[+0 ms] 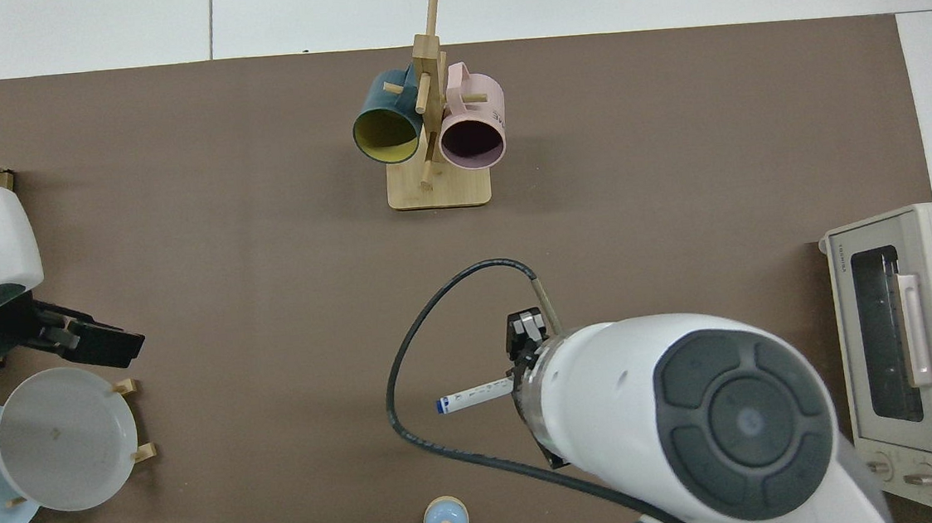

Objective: Put markers into pen holder
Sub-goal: 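Bring the marker to the middle while the left gripper reaches for it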

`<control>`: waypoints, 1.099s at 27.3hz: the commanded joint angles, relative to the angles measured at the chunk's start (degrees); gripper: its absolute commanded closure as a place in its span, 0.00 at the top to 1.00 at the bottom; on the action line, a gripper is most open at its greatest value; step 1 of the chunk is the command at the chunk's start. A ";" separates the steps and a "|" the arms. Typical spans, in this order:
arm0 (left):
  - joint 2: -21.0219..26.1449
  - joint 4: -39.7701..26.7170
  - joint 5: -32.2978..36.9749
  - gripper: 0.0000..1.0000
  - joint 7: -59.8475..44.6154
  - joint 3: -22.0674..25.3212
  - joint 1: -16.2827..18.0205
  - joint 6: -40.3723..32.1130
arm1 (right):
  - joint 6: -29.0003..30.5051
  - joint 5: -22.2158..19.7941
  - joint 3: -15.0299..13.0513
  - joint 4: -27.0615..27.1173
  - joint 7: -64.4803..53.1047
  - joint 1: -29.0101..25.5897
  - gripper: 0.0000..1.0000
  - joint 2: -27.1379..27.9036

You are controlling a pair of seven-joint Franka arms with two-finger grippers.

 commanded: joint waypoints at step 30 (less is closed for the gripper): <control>-6.32 -19.21 -12.36 0.91 4.16 -3.55 -12.23 20.41 | 4.48 1.19 -0.24 9.85 4.44 1.89 0.00 8.57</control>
